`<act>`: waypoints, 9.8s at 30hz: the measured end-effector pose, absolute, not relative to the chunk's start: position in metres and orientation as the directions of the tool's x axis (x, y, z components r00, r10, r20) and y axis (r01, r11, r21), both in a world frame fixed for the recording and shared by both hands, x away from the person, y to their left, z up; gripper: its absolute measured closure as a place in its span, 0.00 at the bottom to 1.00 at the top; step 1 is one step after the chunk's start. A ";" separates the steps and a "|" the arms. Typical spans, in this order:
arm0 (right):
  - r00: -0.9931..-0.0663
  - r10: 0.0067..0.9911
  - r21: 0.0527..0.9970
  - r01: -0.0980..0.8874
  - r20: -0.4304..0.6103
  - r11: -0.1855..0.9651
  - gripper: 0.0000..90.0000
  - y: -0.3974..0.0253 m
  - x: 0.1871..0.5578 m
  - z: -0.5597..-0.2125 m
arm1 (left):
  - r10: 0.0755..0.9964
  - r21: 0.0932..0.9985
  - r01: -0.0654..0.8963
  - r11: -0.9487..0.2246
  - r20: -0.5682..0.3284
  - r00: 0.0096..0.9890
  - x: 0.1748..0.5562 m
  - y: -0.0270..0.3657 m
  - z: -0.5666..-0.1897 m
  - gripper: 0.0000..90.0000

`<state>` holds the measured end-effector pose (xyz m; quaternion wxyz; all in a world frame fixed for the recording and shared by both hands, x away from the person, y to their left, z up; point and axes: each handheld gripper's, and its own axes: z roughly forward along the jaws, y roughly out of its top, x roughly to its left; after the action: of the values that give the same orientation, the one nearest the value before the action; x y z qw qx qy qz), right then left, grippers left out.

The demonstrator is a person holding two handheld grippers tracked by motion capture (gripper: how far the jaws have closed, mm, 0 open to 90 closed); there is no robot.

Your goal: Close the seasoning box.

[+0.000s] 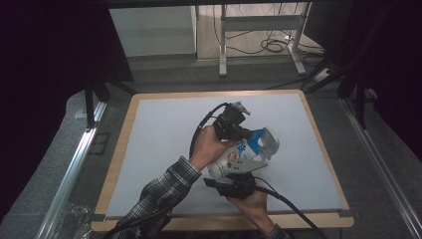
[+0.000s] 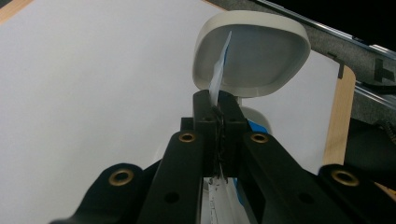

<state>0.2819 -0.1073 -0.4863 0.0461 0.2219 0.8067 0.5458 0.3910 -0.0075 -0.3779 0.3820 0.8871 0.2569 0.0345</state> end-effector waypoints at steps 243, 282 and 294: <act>-0.886 0.419 0.915 0.320 0.198 0.244 0.68 -0.104 0.285 -0.478 | 0.461 0.636 0.425 -0.645 -0.120 0.879 0.397 -0.026 -0.369 0.99; -0.887 0.419 0.919 0.315 0.196 0.237 0.68 -0.104 0.285 -0.477 | 0.457 0.620 0.423 -0.661 -0.115 0.882 0.396 -0.030 -0.367 0.99; -0.886 0.419 0.919 0.318 0.200 0.233 0.68 -0.104 0.286 -0.477 | 0.453 0.614 0.419 -0.669 -0.111 0.884 0.397 -0.032 -0.367 0.98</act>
<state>0.2862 -0.1045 -0.4773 0.0441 0.2349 0.7840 0.5729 0.3972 -0.0319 -0.3675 0.3296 0.9130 0.2390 0.0258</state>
